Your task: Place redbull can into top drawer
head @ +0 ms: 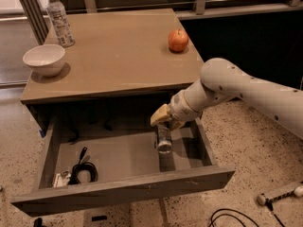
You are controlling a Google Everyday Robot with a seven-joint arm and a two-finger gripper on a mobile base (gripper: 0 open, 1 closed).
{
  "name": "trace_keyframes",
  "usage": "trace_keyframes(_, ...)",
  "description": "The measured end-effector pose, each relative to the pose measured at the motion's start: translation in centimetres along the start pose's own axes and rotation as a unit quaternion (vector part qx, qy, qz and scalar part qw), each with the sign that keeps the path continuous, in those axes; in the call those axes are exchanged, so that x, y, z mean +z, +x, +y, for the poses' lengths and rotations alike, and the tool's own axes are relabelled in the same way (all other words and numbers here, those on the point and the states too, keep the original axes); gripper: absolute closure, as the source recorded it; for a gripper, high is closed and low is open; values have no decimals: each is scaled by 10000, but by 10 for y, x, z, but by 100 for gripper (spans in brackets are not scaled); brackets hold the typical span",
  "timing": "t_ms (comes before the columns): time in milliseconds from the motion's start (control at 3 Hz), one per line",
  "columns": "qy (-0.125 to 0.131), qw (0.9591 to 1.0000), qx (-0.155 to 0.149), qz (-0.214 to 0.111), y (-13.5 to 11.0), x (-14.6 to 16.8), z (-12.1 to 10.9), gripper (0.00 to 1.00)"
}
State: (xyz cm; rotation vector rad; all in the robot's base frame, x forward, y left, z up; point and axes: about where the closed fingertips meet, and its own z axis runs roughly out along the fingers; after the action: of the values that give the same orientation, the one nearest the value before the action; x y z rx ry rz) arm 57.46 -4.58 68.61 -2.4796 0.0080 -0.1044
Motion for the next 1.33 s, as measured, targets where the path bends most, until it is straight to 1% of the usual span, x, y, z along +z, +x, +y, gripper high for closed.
trace_keyframes(333,10,10000,-19,37,9,34,23,100)
trace_keyframes(1000,11,9999,-142,-40,4,57,23,100)
trace_keyframes(1333,-65,9998,-202,-66,0,69,24,100)
